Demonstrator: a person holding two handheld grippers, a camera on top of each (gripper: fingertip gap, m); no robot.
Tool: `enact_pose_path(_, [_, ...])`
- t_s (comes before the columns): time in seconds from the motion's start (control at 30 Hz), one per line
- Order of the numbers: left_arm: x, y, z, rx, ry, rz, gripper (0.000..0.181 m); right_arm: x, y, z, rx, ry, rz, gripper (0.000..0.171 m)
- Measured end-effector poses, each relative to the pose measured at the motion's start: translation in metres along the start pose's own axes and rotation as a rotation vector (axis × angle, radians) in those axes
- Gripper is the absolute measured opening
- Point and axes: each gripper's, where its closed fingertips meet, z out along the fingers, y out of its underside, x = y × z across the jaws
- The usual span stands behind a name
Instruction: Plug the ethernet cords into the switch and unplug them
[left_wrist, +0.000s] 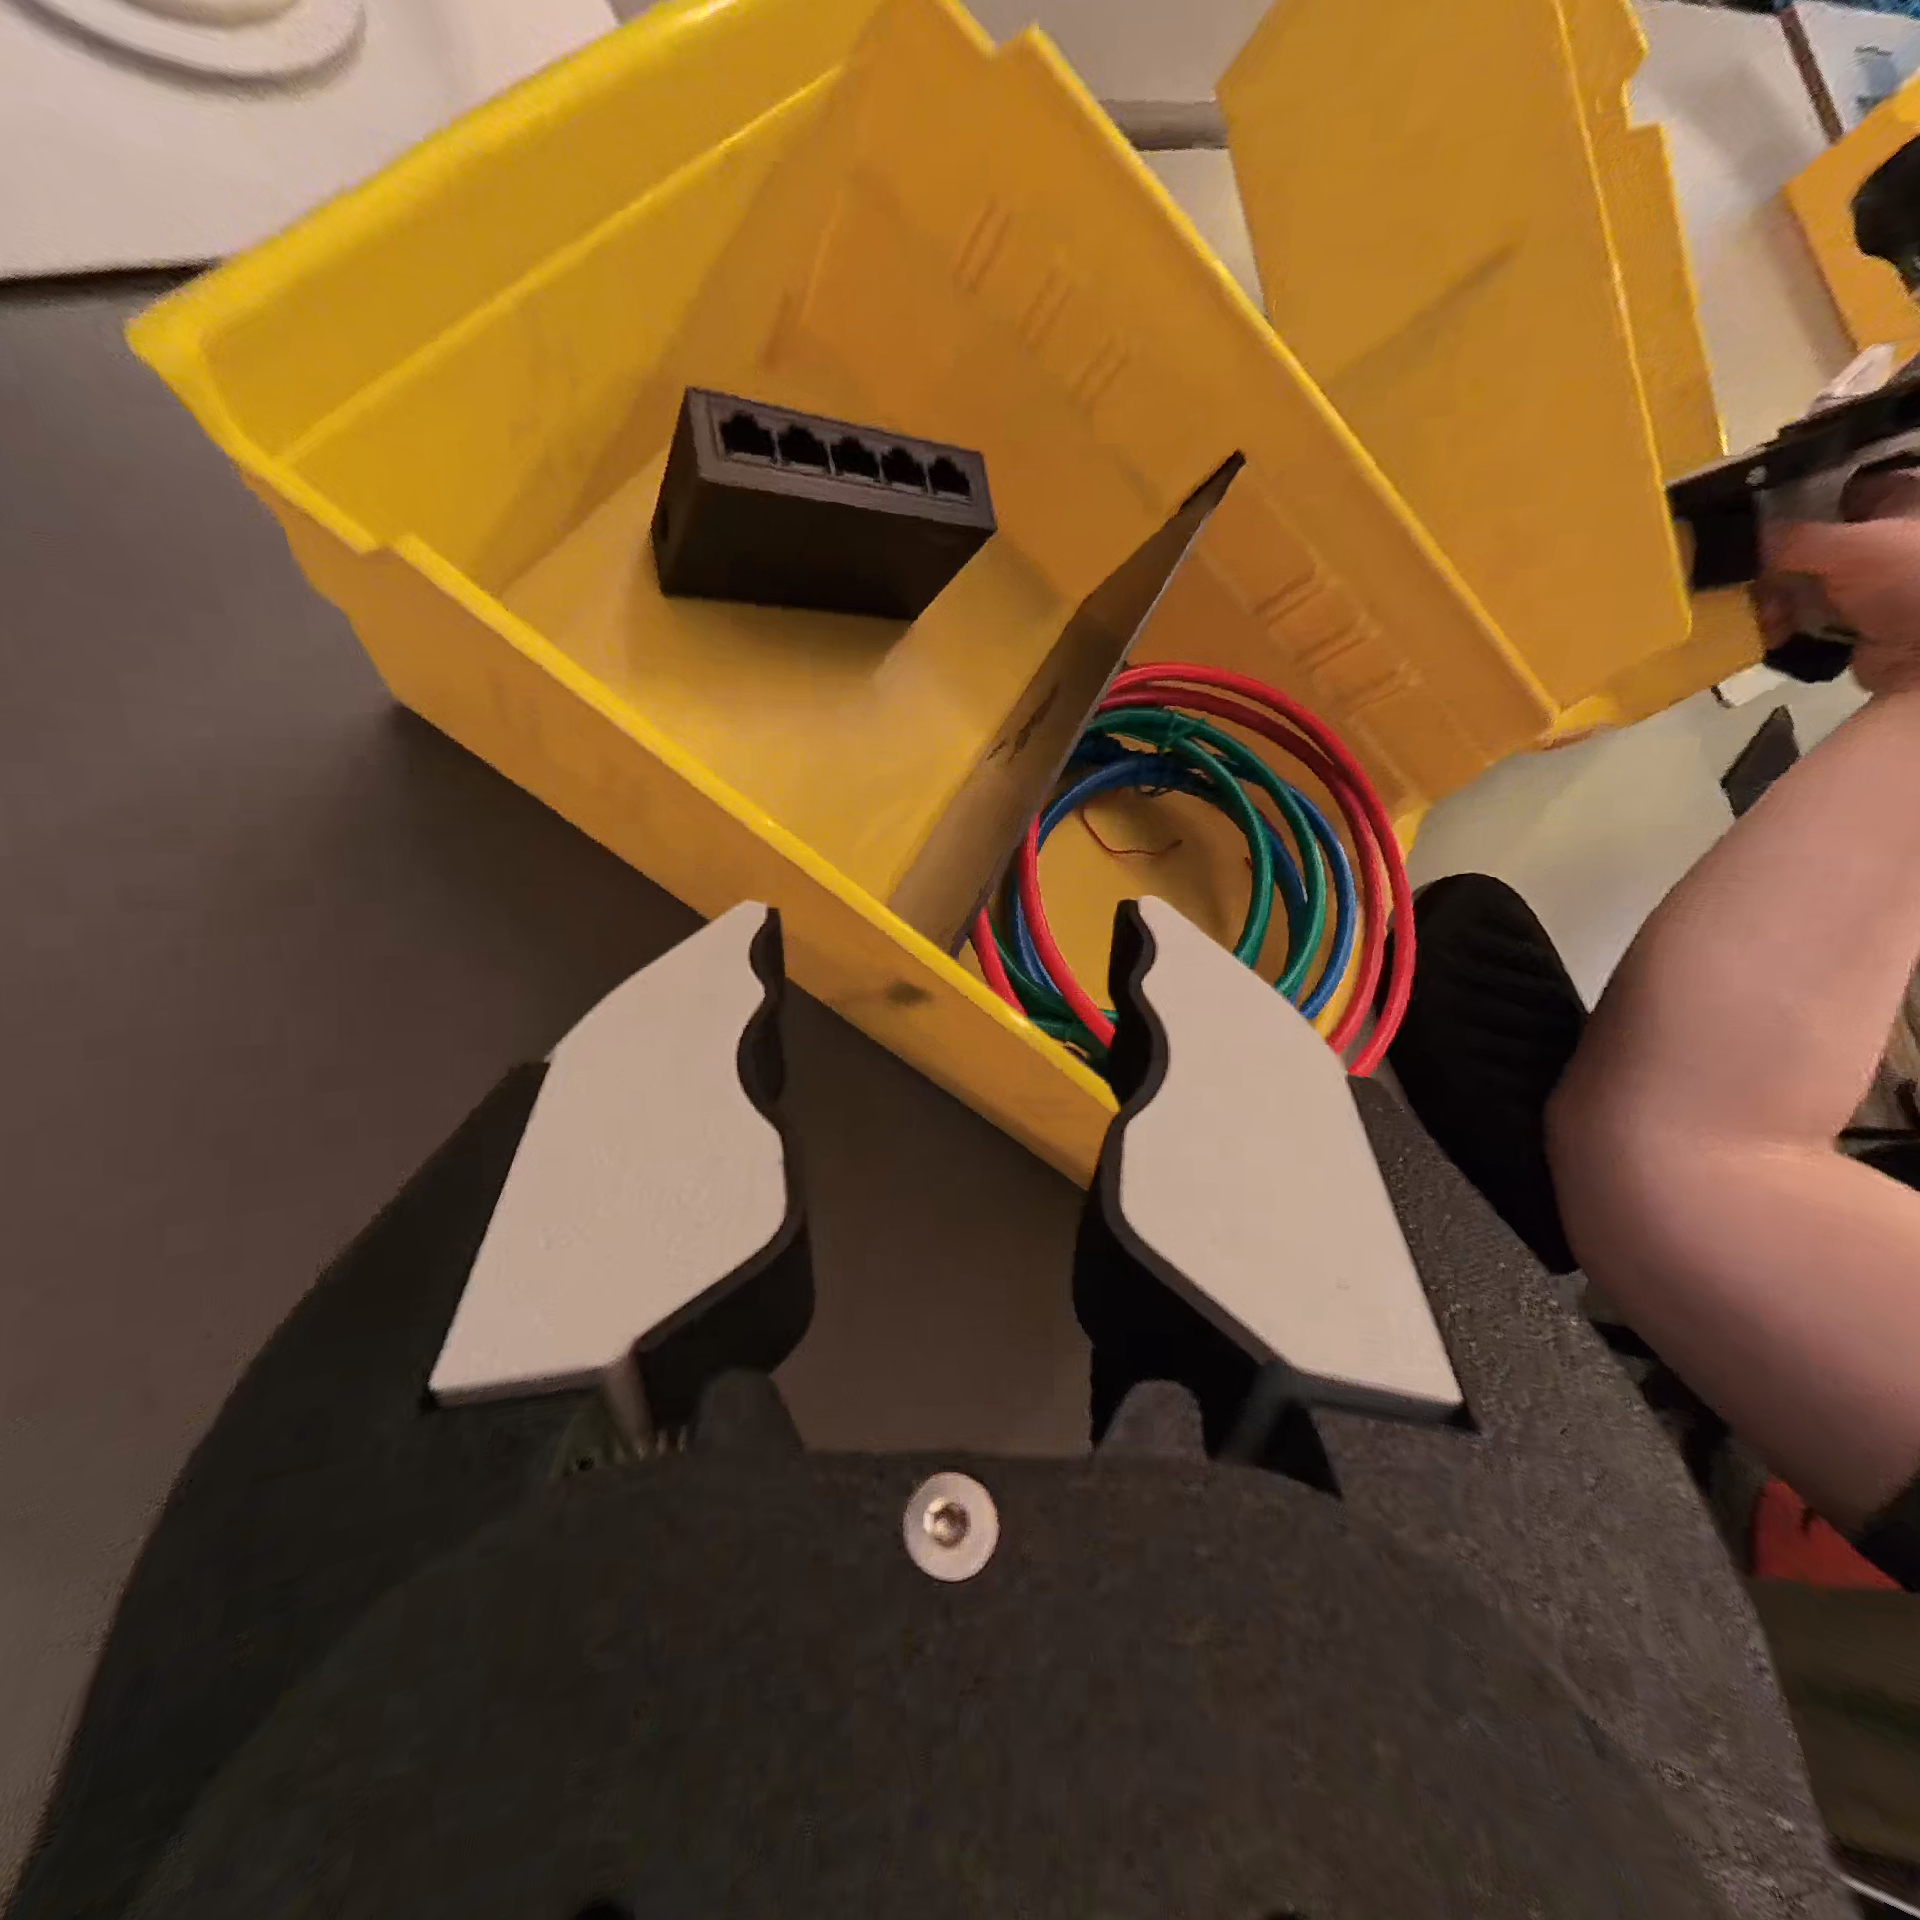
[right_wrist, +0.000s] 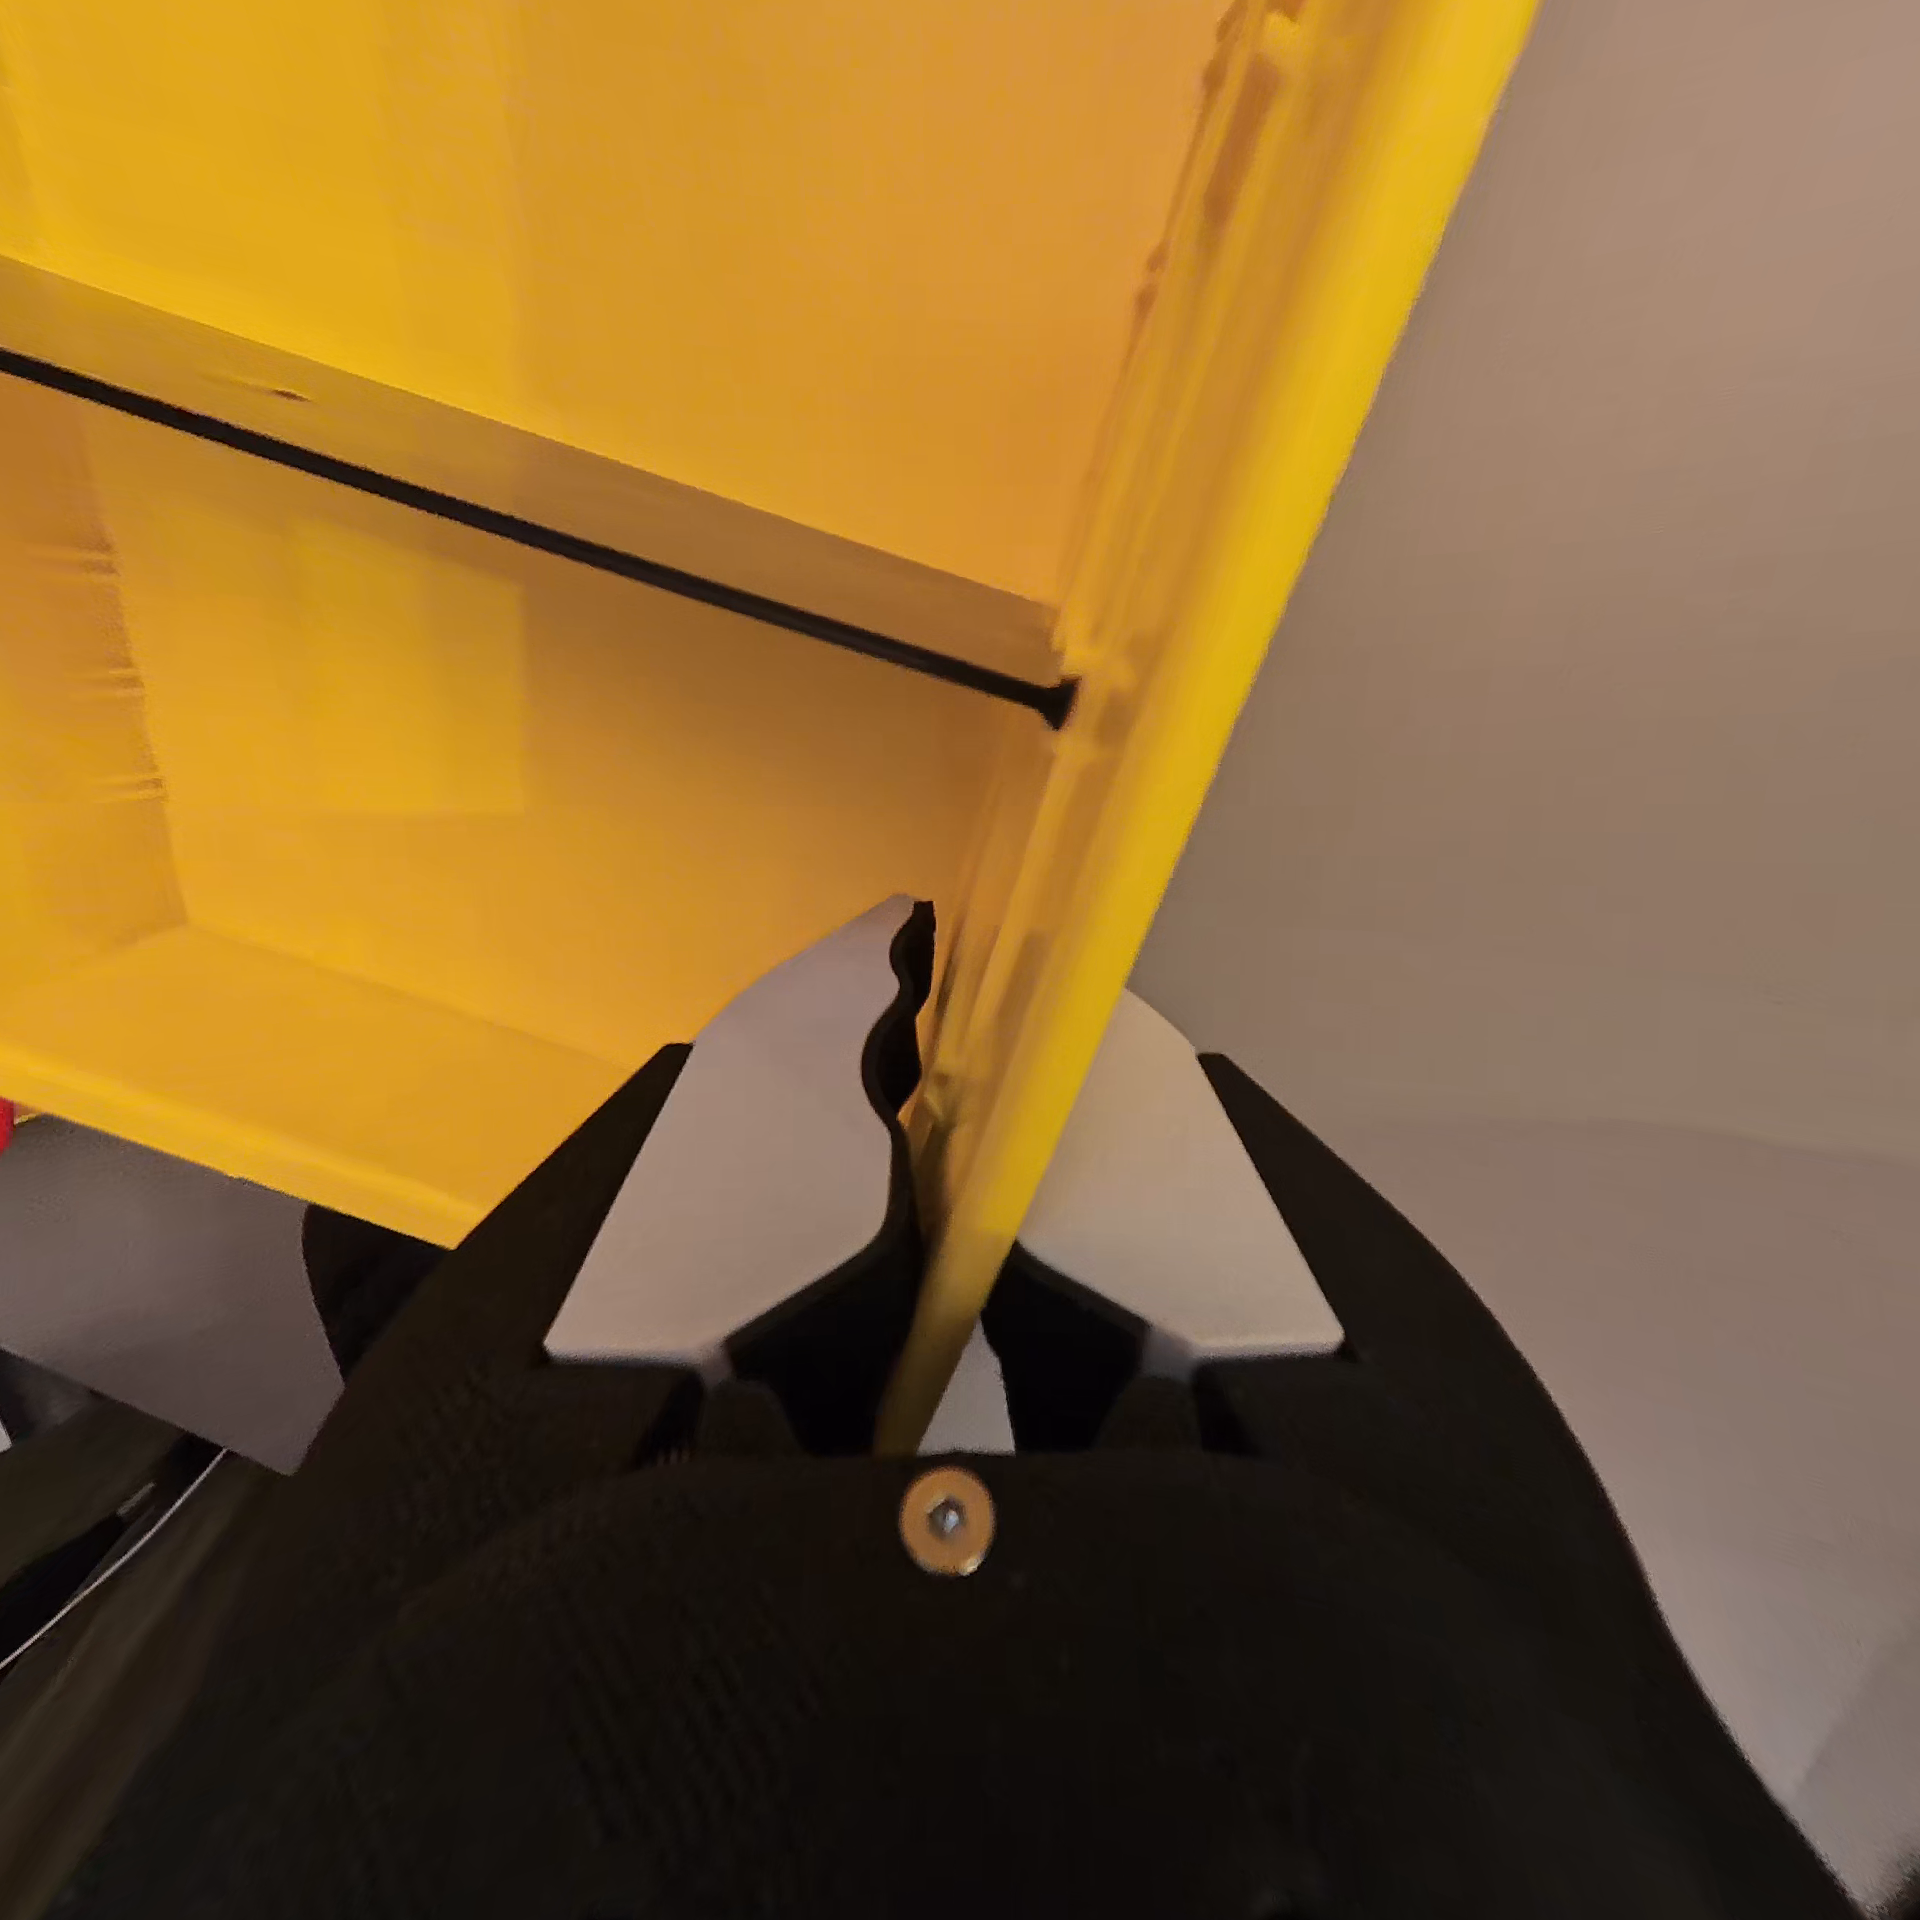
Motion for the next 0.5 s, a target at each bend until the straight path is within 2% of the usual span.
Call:
enact_pose_path(0.13, [0.007, 0.006, 0.009, -0.118, -0.026, -0.107, 0.058, -0.001, 0.004, 0.002, -0.03, 0.009, -0.013, 0.005])
enact_pose_path(0.2, [0.003, 0.013, 0.014, -0.185, -0.099, -0.107, 0.055, -0.001, 0.004, 0.002, -0.03, 0.009, -0.015, 0.005])
enact_pose_path(0.27, [-0.01, 0.018, 0.018, -0.226, -0.208, -0.103, 0.039, -0.001, 0.004, 0.002, -0.032, 0.011, -0.012, 0.006])
enact_pose_path(0.5, [-0.018, 0.017, 0.02, -0.359, -0.263, -0.058, 0.031, -0.004, 0.003, 0.005, -0.054, 0.033, -0.049, 0.007])
